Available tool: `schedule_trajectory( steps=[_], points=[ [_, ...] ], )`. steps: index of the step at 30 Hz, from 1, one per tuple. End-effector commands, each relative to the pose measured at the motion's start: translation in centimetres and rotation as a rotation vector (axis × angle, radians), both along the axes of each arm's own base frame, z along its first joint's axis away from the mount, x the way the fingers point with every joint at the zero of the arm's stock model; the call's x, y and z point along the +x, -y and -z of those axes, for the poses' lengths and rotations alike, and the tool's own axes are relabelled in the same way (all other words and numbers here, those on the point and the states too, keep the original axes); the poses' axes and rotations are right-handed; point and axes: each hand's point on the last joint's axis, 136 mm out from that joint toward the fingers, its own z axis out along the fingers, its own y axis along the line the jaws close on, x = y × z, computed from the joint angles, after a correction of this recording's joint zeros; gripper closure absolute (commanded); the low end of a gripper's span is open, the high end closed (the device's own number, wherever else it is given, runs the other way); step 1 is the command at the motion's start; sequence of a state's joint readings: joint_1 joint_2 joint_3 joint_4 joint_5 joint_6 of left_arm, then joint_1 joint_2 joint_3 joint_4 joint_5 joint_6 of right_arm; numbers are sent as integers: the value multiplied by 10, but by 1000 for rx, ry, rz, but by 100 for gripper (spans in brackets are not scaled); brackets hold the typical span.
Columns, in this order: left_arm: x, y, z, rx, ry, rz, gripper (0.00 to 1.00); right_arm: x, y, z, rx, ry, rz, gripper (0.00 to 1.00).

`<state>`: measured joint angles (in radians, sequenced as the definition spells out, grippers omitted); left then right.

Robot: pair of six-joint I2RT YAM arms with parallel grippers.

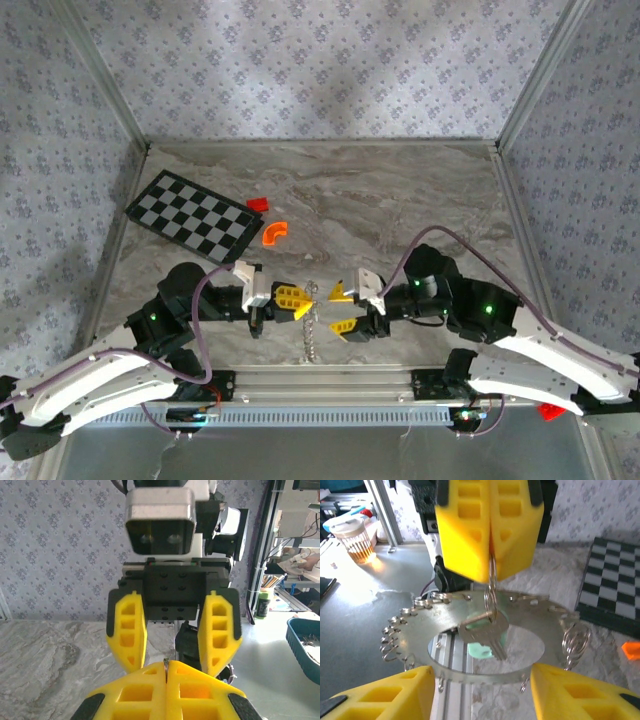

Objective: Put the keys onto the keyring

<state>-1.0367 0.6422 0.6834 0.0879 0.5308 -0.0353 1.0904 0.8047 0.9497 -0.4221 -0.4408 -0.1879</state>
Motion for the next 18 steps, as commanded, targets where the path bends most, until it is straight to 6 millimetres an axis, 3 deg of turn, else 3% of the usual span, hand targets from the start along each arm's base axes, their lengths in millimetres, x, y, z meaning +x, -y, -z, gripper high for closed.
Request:
schedule_trajectory(
  steps=[1, 12, 18],
  points=[
    [-3, -5, -24, -88, 52, -9, 100, 6, -7, -16, 92, 14, 28, 43],
    [4, -4, -23, -95, 51, -43, 100, 10, -18, -18, 153, -21, 41, 43],
    [6, -3, -21, -93, 50, -51, 100, 13, -23, -11, 129, -38, 48, 56]
  ],
)
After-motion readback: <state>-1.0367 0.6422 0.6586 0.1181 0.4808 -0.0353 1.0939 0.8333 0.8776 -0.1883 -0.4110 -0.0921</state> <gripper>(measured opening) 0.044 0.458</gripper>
